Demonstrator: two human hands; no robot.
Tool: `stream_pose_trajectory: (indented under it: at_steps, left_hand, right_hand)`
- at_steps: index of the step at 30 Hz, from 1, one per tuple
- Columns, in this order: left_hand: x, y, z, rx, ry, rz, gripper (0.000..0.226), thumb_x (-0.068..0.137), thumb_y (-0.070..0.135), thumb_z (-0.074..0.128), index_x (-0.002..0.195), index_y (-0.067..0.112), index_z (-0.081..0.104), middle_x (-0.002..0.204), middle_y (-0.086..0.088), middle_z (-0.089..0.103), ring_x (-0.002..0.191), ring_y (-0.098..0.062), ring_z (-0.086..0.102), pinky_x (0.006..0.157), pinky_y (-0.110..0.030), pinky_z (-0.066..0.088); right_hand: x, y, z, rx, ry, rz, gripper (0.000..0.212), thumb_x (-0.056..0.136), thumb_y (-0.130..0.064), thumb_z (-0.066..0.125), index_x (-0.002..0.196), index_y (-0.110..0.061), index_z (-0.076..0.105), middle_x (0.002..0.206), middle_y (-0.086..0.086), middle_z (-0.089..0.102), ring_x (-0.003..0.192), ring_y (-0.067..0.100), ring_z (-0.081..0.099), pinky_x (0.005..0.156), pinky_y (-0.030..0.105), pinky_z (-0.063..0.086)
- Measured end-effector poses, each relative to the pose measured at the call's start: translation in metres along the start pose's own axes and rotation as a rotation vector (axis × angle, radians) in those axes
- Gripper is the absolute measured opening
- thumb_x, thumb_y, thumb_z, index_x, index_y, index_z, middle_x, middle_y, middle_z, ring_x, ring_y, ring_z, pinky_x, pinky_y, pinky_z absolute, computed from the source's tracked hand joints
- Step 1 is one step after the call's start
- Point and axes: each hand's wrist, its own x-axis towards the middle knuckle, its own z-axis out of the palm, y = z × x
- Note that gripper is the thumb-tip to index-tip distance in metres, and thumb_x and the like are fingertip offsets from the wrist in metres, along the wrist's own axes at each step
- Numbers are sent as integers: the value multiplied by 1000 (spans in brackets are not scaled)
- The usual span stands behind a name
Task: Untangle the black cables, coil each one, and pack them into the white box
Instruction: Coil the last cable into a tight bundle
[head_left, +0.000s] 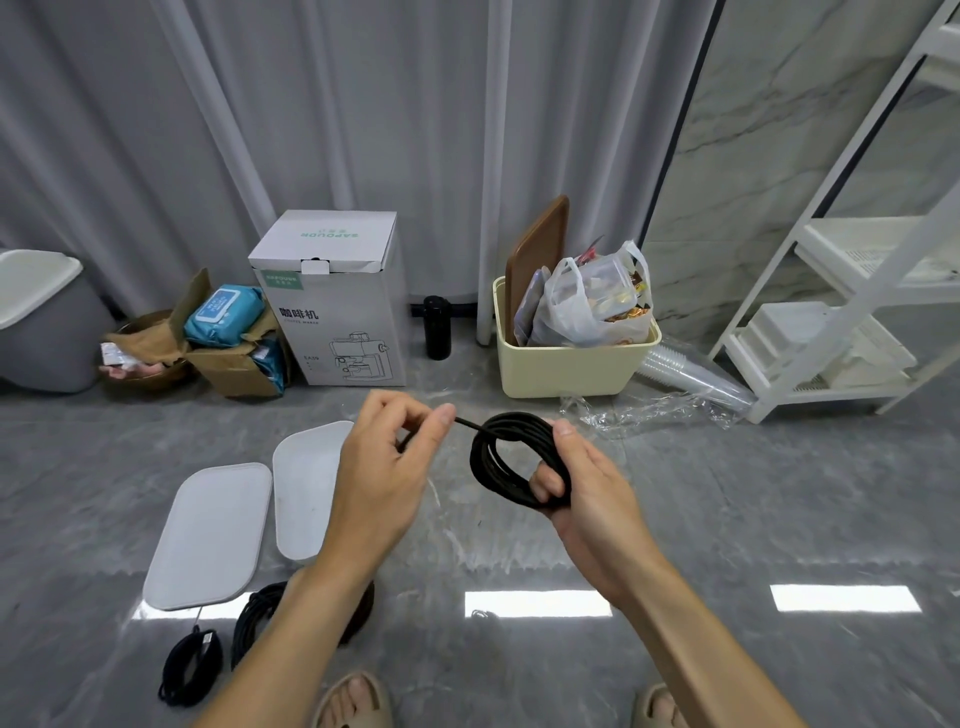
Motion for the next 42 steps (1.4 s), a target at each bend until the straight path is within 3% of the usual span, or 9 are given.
stream_pose_trajectory:
  at_steps: [10, 15, 19, 23, 26, 31, 37, 39, 42]
  left_hand:
    - [9, -23, 9, 65, -37, -93, 35, 84, 65, 45, 76, 36, 62, 94, 15, 51, 104, -10, 50, 97, -36, 41]
    - [2, -16, 22, 231, -108, -68, 48, 91, 62, 24, 95, 39, 67, 99, 18, 43, 104, -7, 37, 93, -28, 25]
    - [-2, -7, 23, 144, -221, -94, 36, 94, 58, 26, 105, 57, 60, 94, 12, 44, 97, -6, 43, 87, -23, 31]
    - [-3, 2, 24, -126, -305, -320, 36, 105, 40, 36, 90, 37, 68, 97, 6, 65, 85, 6, 61, 83, -12, 42]
    - [-3, 5, 23, -280, -345, -479, 49, 104, 42, 34, 89, 21, 76, 93, 4, 75, 91, -5, 69, 107, -38, 43]
    - [-6, 6, 18, -321, -473, -370, 45, 85, 64, 53, 96, 27, 77, 103, -4, 73, 104, -15, 68, 105, -43, 46]
    - [-8, 8, 17, -181, -406, -382, 15, 87, 30, 66, 92, 20, 76, 94, -6, 75, 101, -18, 67, 102, -41, 47]
    - [-9, 11, 19, -137, -351, -392, 12, 89, 20, 63, 87, 19, 75, 91, -4, 73, 92, -15, 67, 96, -39, 49]
    - [-10, 14, 20, -126, -305, -398, 13, 83, 25, 62, 86, 17, 73, 91, -8, 71, 86, -19, 65, 93, -43, 50]
  right_hand:
    - [-11, -11, 5, 41, -165, 66, 8, 79, -18, 72, 77, -17, 65, 58, -4, 25, 54, 12, 24, 61, 24, 45]
    - [-12, -9, 7, 176, -155, 119, 13, 84, -17, 68, 72, -21, 70, 55, -5, 21, 50, 11, 22, 65, 30, 51]
    - [-11, -8, 6, 210, -130, 125, 17, 82, -19, 69, 96, -10, 68, 55, -5, 19, 50, 11, 22, 81, 43, 47]
    - [-10, -7, 6, 192, -110, 144, 34, 82, -19, 69, 111, -3, 62, 53, -5, 21, 49, 10, 23, 86, 45, 43]
    - [-10, -5, 6, 167, -125, 147, 34, 85, -19, 69, 114, -1, 62, 54, -5, 23, 50, 10, 25, 87, 46, 41]
    - [-8, -5, 7, 186, -100, 168, 41, 85, -19, 68, 119, 3, 62, 53, -4, 24, 50, 10, 27, 89, 44, 48]
    - [-6, -2, 3, 145, -104, 174, 32, 81, -22, 70, 110, -7, 67, 56, -1, 31, 55, 12, 36, 97, 50, 51]
    - [-6, 0, 3, 123, -115, 168, 36, 82, -21, 70, 114, -6, 68, 65, 6, 54, 66, 15, 51, 95, 52, 54]
    - [-6, 4, 5, 72, -107, 159, 30, 88, -20, 69, 116, -10, 69, 111, 19, 70, 100, 35, 66, 90, 49, 57]
